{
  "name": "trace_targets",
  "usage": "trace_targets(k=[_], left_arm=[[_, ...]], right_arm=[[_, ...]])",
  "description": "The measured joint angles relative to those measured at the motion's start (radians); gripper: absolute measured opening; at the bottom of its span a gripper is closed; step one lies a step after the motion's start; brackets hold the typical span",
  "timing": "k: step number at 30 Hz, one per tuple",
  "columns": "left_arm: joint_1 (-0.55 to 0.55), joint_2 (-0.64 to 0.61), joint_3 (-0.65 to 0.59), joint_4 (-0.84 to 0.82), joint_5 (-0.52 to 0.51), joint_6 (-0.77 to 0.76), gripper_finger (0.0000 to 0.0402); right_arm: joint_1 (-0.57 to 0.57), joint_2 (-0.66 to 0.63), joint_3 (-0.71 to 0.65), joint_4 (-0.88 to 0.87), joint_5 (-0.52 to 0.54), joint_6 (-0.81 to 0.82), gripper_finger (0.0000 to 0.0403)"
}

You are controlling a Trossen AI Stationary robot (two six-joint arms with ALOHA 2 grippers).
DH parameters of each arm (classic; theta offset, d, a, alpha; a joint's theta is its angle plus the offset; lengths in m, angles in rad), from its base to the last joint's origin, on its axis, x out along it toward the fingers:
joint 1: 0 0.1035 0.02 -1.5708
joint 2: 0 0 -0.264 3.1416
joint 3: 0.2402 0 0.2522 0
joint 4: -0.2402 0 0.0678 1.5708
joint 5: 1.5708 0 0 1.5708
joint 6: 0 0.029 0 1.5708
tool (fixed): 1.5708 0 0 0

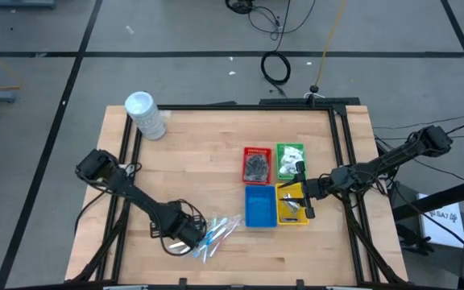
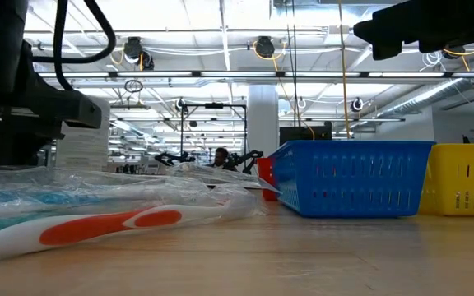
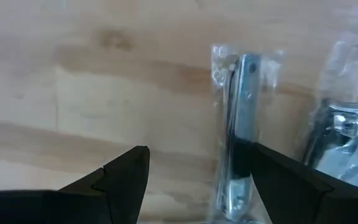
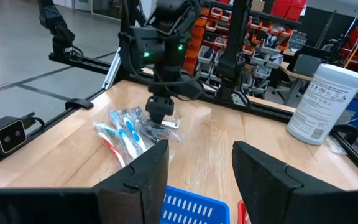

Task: Pick & Place Travel size toiletries
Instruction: Put the silver nail cutter into the yellow bin

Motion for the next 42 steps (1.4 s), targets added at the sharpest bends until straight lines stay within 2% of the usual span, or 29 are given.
trace_targets(k=[6, 14, 19, 24, 28, 30, 34, 36, 39, 42], left_arm=[[0.022, 0.010, 0.002, -0.004, -0.026, 0.112, 0.0273], [0.023, 0.011, 0.000, 0.012, -0.012, 0.117, 0.0262], [0.023, 0.012, 0.000, 0.020, -0.017, 0.135, 0.0190], [0.020, 0.013, 0.000, 0.012, -0.086, 0.190, 0.0101], [0.028, 0.005, -0.001, -0.021, -0.093, 0.269, 0.0046], [0.026, -0.006, -0.004, -0.062, -0.118, 0.273, 0.0033], [0.024, -0.051, -0.007, -0.134, -0.203, 0.292, 0.0033], [0.026, -0.092, -0.007, -0.151, -0.279, 0.330, 0.0033], [0.037, -0.164, -0.006, -0.135, -0.455, 0.435, 0.0033], [0.056, -0.248, -0.005, -0.074, -0.691, 0.622, 0.0033]], right_arm=[[0.000, 0.000, 0.000, 0.001, 0.000, 0.001, 0.0169], [0.000, 0.000, 0.000, 0.001, 0.000, 0.001, 0.0169], [0.000, 0.000, 0.000, 0.001, 0.000, 0.001, 0.0169], [0.000, 0.000, 0.000, 0.001, 0.000, 0.001, 0.0169], [0.000, 0.000, 0.000, 0.001, 0.000, 0.001, 0.0169], [0.000, 0.000, 0.000, 0.001, 0.000, 0.001, 0.0169], [0.000, 0.000, 0.000, 0.001, 0.000, -0.003, 0.0169], [0.000, 0.000, 0.000, 0.001, 0.001, -0.009, 0.0169], [0.000, 0.000, 0.000, 0.001, 0.008, -0.029, 0.0169], [-0.003, 0.000, 0.000, 0.004, 0.063, -0.041, 0.0169]])
